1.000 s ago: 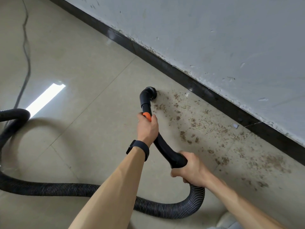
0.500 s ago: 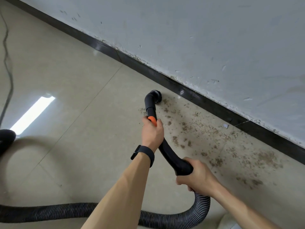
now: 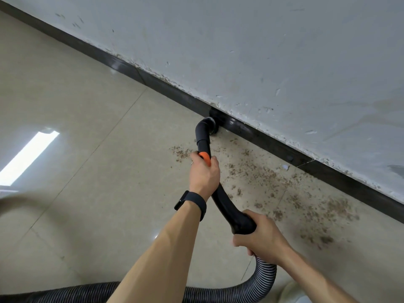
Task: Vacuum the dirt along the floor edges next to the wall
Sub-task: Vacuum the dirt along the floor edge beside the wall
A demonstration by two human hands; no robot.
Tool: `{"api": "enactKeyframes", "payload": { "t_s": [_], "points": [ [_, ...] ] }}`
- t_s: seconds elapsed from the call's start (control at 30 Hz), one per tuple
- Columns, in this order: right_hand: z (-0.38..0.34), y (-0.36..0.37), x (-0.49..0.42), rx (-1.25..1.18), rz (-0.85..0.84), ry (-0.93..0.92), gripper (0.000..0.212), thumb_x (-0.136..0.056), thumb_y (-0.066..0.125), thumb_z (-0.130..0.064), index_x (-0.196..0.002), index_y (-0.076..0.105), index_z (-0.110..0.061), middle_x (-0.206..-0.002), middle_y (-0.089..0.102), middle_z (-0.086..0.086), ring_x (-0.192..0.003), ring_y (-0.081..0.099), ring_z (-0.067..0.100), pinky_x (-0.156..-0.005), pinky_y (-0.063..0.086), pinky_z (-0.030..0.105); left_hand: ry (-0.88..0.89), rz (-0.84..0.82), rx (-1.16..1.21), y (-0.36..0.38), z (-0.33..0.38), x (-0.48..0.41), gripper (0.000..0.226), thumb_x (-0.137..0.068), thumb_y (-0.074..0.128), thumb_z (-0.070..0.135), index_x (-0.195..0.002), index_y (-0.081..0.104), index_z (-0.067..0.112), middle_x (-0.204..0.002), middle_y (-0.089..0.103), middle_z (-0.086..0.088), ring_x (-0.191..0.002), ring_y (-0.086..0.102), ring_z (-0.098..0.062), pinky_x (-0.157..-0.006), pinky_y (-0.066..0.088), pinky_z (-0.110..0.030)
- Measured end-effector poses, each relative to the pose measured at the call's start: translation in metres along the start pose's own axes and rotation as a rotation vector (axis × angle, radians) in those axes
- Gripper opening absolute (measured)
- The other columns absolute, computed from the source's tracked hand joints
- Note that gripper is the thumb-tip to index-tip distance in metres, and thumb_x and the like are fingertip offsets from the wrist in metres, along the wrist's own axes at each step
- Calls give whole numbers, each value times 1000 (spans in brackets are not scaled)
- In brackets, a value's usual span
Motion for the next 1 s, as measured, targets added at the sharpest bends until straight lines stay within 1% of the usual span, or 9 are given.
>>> {"api": "enactKeyframes", "payload": {
  "t_s": [0.1,0.2,0.37,0.53,0.67,0.73,0.8,0.87,1.0],
  "points": [
    [2,-2,-1,6,-1,-1,24,-62,82,-23,-80,66,-25,-62,66,-6,-49,65,17,-54,52,34,0,21,7,1,1,-2,28,-101,47,22,-120,33,8,-83,55,-9,-67,55,-29,-58,45,-38],
    [-1,-1,-6,30,1,-7,24,-63,82,-23,-80,65,-26,-60,65,-9,-49,65,15,-52,51,30,13,16,4,-1,0,-3,27,-101,46,20,-121,33,9,-87,56,-11,-66,54,-28,-58,45,-38],
    [-21,2,-25,81,-26,-36,24,-67,81,-24,-84,65,-25,-55,64,-8,-47,62,11,-48,48,24,-1,69,23,-22,0,-18,29,-102,46,29,-123,34,12,-81,54,-2,-63,55,-17,-52,40,-30],
    [-57,8,-51,116,-52,-84,25,-67,82,-29,-85,65,-26,-57,65,-7,-47,63,10,-49,50,25,-44,128,-17,-53,-1,-49,33,-102,45,32,-124,37,9,-84,52,-1,-70,54,-19,-64,42,-33],
    [-84,16,-66,103,-78,-116,27,-67,82,-32,-88,65,-27,-58,68,-3,-50,65,13,-52,53,28,-78,162,-72,-78,3,-68,33,-102,45,32,-121,39,6,-85,48,-1,-78,52,-26,-73,41,-36],
    [-93,22,-67,103,-92,-123,27,-68,81,-32,-88,65,-27,-56,68,-3,-49,65,12,-50,51,26,-89,164,-78,-88,4,-71,30,-101,45,32,-118,40,7,-84,47,-1,-78,51,-25,-69,40,-34],
    [-97,28,-65,118,-109,-124,26,-70,81,-31,-88,64,-26,-55,67,-3,-48,64,12,-48,49,23,-101,163,-69,-94,2,-68,29,-101,46,31,-117,40,8,-85,46,-1,-73,50,-20,-64,37,-33],
    [-97,33,-60,144,-142,-125,27,-70,82,-30,-88,64,-22,-57,67,-2,-48,64,13,-48,50,24,-116,174,-41,-101,-6,-57,29,-101,46,31,-117,40,7,-85,46,-1,-70,48,-16,-64,37,-33],
    [-86,43,-42,223,-229,-112,33,-67,86,-28,-89,63,-17,-67,67,-2,-47,64,15,-47,50,29,-163,218,130,-111,-35,-15,19,-100,47,25,-108,38,10,-83,40,-1,-66,42,-15,-57,36,-29]
  ]
}}
Point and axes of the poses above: each hand's wrist, its own x-axis away from the middle knuckle, its own y-axis out of the palm, z = x × y, the point moved 10 cm from there along -x, towards the middle knuckle
